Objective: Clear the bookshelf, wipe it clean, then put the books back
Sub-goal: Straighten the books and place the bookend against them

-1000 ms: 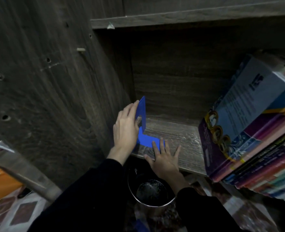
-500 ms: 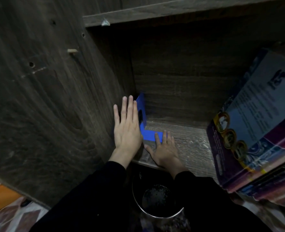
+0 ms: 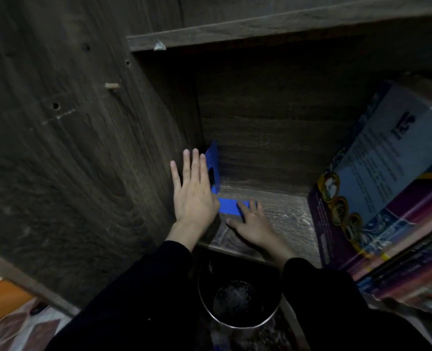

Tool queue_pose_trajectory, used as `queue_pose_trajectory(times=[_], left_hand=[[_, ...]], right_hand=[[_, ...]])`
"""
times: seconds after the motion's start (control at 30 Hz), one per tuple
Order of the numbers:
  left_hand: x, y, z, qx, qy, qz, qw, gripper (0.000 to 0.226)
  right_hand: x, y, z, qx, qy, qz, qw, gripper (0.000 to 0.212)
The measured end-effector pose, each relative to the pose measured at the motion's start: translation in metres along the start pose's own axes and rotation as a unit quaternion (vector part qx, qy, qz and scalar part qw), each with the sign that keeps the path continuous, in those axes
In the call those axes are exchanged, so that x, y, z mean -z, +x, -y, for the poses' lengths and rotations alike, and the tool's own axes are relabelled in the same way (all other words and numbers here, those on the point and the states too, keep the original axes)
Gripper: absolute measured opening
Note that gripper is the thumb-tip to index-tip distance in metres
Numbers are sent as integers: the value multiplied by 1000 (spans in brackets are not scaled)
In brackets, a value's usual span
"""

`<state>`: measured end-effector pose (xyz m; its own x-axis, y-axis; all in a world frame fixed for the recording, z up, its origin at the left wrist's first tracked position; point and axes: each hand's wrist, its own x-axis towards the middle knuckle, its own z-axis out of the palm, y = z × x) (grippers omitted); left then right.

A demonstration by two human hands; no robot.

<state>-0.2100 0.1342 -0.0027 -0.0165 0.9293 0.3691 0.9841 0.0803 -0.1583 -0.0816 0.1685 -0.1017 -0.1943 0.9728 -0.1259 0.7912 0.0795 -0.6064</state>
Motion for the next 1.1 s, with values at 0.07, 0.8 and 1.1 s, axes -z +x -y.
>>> queue_pose_trajectory(times=[0.07, 0.8, 1.1], left_hand=[[8, -1, -2, 9, -46, 2, 999, 81], [148, -56, -195, -252, -533, -37, 807, 44], [155, -59, -195, -208, -532, -31, 820, 47]], right_hand=[[12, -17, -1, 20, 67, -90, 993, 55], [194, -226, -34, -34, 0, -620, 784, 63], [203, -227, -18, -4, -116, -590, 799, 50]])
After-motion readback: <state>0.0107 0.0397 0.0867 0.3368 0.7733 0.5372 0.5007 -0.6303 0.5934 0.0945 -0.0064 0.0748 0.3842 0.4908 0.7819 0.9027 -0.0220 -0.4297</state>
